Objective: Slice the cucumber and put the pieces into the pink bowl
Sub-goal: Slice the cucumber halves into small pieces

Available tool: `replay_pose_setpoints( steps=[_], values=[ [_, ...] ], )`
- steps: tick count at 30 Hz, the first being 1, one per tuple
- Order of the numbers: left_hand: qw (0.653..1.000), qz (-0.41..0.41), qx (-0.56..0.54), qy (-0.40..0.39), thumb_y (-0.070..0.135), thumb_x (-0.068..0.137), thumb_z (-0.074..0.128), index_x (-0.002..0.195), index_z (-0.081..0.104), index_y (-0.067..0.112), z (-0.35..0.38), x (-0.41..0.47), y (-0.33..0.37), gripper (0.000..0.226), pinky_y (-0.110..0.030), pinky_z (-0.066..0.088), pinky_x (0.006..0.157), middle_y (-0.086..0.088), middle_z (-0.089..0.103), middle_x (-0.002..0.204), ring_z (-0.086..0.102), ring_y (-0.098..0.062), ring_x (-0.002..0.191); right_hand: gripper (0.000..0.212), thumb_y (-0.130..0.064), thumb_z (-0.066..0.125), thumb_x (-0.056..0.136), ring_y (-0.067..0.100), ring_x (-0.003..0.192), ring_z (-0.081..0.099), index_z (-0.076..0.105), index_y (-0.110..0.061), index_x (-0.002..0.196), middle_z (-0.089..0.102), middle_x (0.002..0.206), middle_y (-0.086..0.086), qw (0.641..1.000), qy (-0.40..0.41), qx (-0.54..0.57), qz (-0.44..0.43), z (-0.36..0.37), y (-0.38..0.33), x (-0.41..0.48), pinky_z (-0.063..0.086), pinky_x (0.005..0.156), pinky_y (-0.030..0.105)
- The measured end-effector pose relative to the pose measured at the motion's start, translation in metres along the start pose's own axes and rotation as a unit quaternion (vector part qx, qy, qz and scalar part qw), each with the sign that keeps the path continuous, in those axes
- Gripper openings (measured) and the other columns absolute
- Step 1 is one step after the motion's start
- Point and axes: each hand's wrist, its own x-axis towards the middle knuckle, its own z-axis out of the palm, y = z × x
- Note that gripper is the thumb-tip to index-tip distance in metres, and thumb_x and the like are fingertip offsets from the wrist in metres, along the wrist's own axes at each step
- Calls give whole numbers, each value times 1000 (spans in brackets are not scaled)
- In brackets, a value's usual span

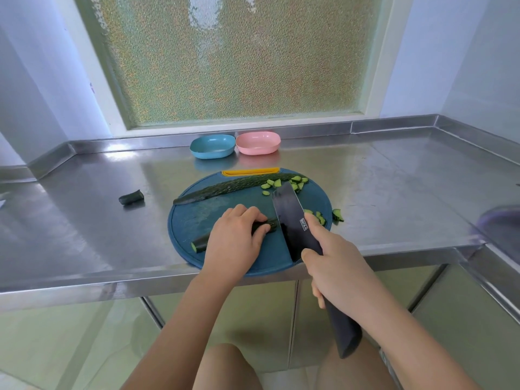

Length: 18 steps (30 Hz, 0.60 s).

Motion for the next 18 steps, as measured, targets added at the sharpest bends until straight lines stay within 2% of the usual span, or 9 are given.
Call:
replay_pose_setpoints(
  steps=[6, 14, 18],
  values=[
    [1000, 9, 1, 5, 28, 88, 62, 94, 66, 18, 0, 0, 0, 13, -30, 41, 70, -2, 61, 91, 55, -21, 85, 66, -15, 34, 98, 11, 35, 47, 7, -45, 150, 57, 75, 11, 1000, -1, -17, -6, 2, -5, 0, 55, 52, 29],
    [1000, 9, 0, 5, 30, 89, 60, 98, 66, 19, 0, 1, 0, 15, -28, 39, 72, -1, 61, 94, 54, -20, 88, 66, -16, 35, 99, 17, 51, 50, 3, -42, 150, 56, 74, 9, 998, 4, -54, -15, 3, -7, 2, 57, 61, 39],
    [1000, 11, -1, 6, 30, 90, 59, 99, 65, 19, 1, 1, -1, 16, -28, 40, 73, 0, 60, 94, 54, -19, 88, 67, -15, 35, 99, 17, 51, 51, 2, -41, 151, 58, 72, 9, 997, 1, -72, -12, 3, -8, 4, 56, 64, 38]
  ],
)
